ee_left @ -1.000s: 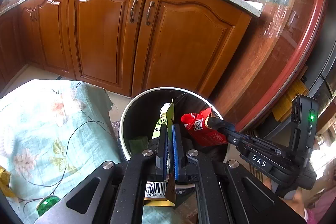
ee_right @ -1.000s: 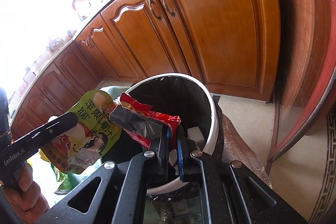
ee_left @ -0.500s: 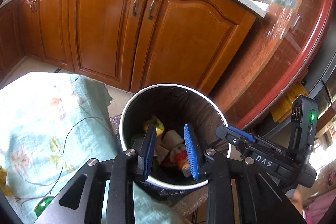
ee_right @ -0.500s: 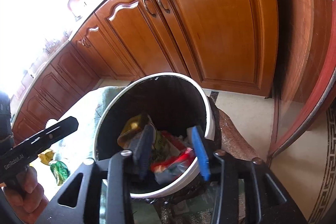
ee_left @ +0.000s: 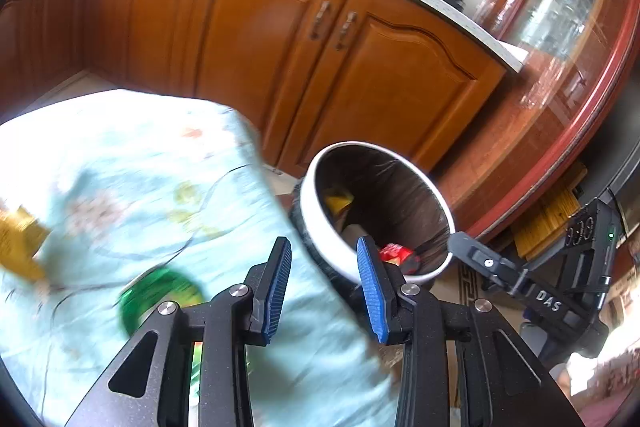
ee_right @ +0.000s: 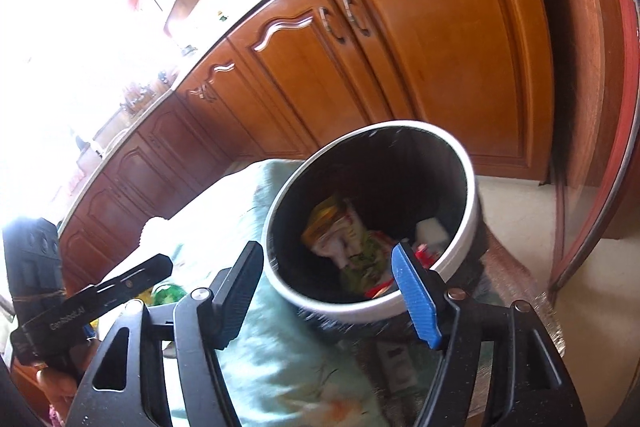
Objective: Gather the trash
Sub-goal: 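Move both open tools back over the remaining trash on the table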
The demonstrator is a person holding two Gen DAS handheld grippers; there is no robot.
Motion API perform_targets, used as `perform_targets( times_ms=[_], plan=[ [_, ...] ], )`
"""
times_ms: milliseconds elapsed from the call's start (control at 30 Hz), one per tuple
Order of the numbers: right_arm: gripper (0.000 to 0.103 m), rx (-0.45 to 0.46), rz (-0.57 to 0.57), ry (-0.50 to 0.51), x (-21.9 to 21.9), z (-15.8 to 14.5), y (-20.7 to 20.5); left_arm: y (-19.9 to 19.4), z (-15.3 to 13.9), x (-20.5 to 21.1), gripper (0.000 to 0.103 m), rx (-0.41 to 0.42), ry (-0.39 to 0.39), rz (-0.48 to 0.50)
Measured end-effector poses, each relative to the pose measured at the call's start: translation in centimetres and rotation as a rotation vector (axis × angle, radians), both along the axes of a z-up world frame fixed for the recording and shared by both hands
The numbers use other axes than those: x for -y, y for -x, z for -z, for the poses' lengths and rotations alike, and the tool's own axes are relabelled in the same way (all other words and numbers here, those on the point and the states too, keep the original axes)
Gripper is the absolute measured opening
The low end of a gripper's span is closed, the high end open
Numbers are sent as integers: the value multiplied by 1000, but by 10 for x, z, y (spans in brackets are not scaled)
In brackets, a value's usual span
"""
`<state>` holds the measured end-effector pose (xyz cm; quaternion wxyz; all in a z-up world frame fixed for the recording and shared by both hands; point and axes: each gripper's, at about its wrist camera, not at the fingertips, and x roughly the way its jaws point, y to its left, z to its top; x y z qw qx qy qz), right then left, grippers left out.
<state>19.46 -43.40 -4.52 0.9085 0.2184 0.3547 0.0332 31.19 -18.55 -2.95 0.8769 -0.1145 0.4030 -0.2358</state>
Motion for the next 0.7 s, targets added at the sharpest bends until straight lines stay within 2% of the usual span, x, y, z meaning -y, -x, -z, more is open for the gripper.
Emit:
perform_targets(
  times_ms=[200,367,467,700],
  plan=[
    [70,1,-51,-23,-32,3,13,33,0,-35,35,5,-13,-61],
    [77,-16,-104,-43,-58,10,20,65,-1,-63,41,19,-30,-111],
    [77,-30,-140,-53,-74,14,21,83,0,-83,43,21,-41,-144],
    [77,-48,-206,-52,-107,21,19,99,3,-123,46,-6,-33,-230]
  ],
)
